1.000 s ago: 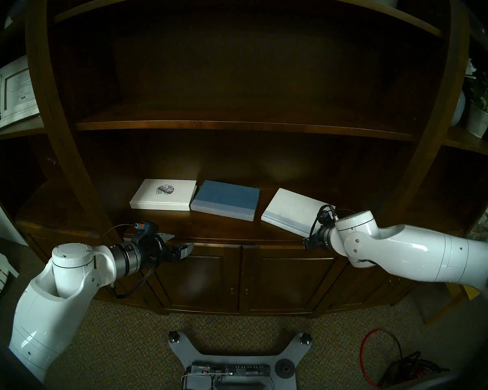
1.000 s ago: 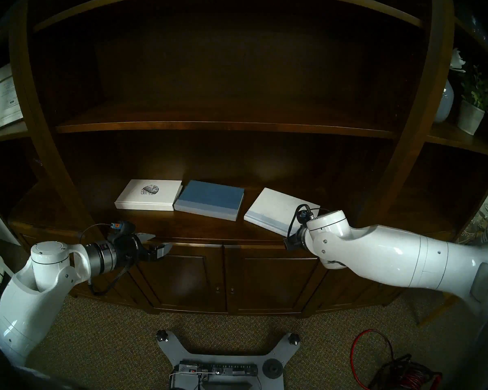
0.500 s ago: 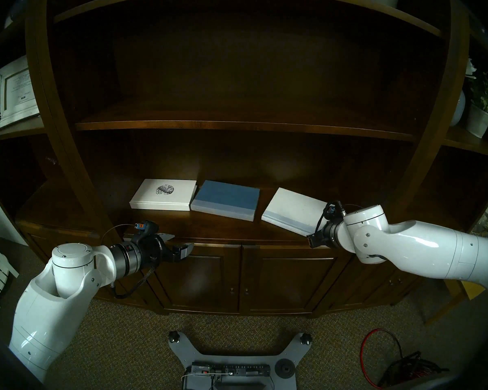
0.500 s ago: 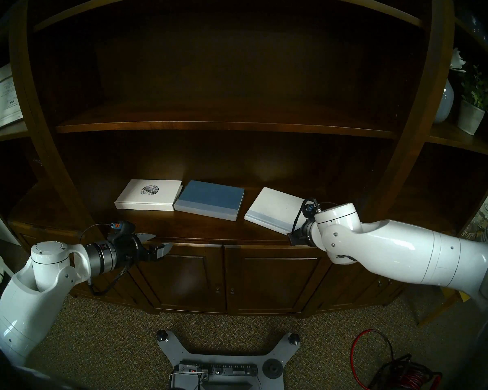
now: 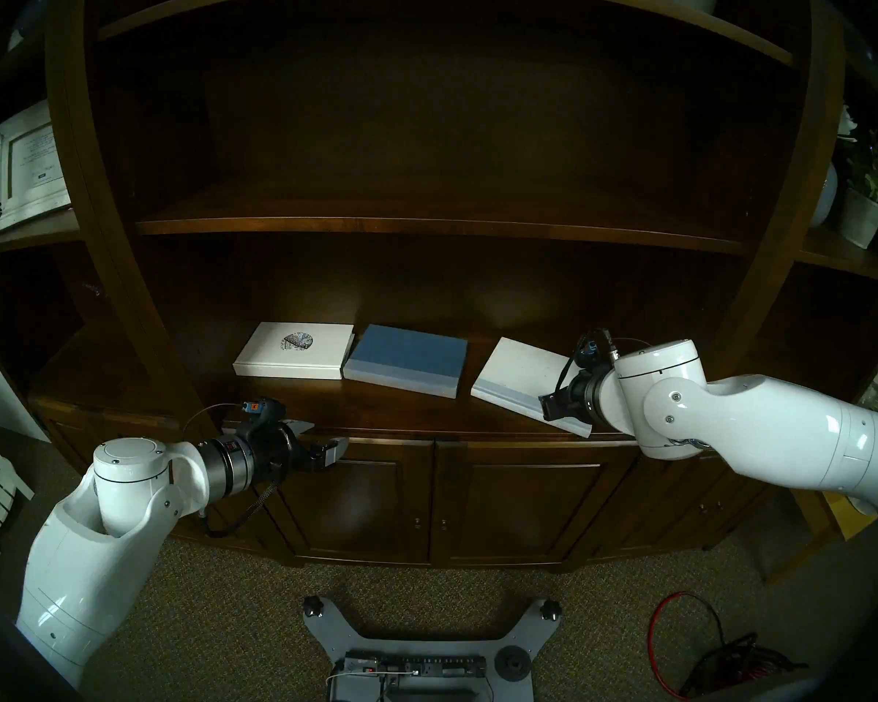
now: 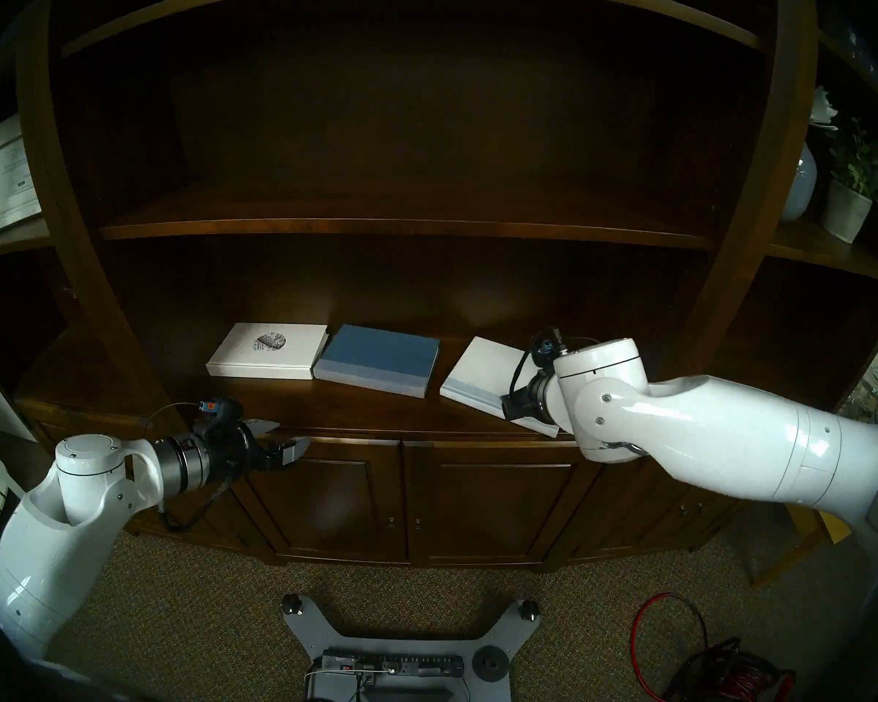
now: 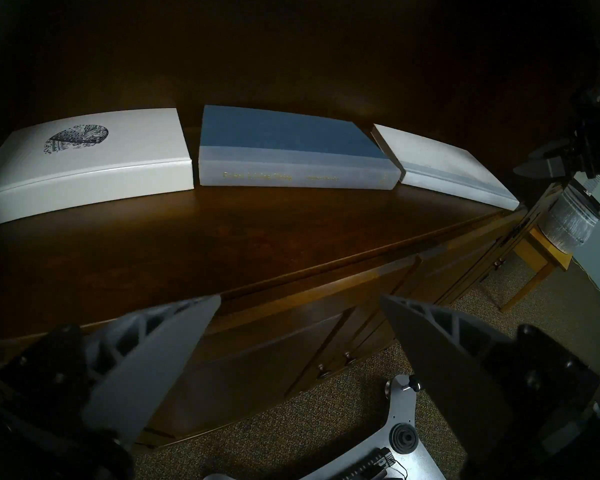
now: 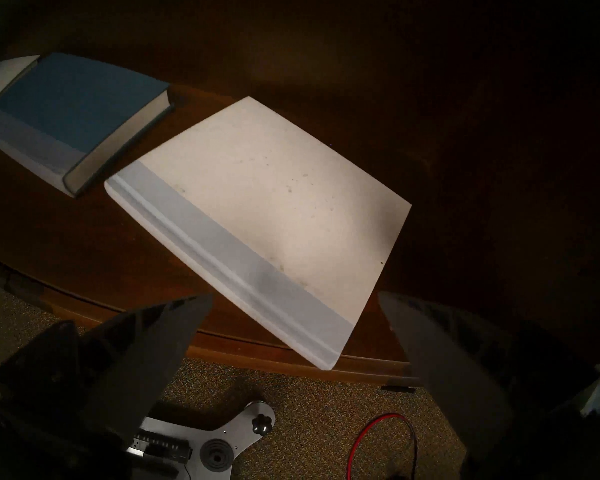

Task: Close the books and align them horizontally on the shelf

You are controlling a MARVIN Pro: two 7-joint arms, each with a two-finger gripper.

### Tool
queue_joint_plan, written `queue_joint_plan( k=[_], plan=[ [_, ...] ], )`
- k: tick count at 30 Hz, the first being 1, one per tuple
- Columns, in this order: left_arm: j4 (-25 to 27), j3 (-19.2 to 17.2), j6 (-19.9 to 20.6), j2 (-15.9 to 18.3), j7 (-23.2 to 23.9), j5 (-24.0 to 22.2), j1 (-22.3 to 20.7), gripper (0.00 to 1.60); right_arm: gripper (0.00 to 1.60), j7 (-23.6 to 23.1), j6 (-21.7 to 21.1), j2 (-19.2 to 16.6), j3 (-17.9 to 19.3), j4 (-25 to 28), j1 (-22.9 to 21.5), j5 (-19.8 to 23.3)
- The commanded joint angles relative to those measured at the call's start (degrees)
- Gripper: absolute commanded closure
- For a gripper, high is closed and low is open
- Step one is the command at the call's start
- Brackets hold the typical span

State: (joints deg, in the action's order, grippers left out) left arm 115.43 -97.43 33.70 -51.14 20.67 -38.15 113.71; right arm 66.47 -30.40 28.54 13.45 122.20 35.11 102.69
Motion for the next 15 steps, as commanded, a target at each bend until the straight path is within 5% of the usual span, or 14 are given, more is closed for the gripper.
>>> queue_joint_plan(
  k=[1, 7, 15],
  plan=[
    [1.3, -0.7, -0.7, 0.0, -0.1, 0.0, -1.1, 0.0, 0.0, 2.3, 1.0, 6.4, 0.7, 0.4, -2.2, 2.2],
    [1.3, -0.7, -0.7, 0.0, -0.1, 0.0, -1.1, 0.0, 0.0, 2.0, 2.2, 10.2, 0.7, 0.1, -2.9, 5.9],
    [1.3, -0.7, -0.8, 0.0, -0.1, 0.0, -1.1, 0.0, 0.0, 7.5, 3.6, 16.3, 1.3, -3.0, -3.8, 11.8]
  ],
)
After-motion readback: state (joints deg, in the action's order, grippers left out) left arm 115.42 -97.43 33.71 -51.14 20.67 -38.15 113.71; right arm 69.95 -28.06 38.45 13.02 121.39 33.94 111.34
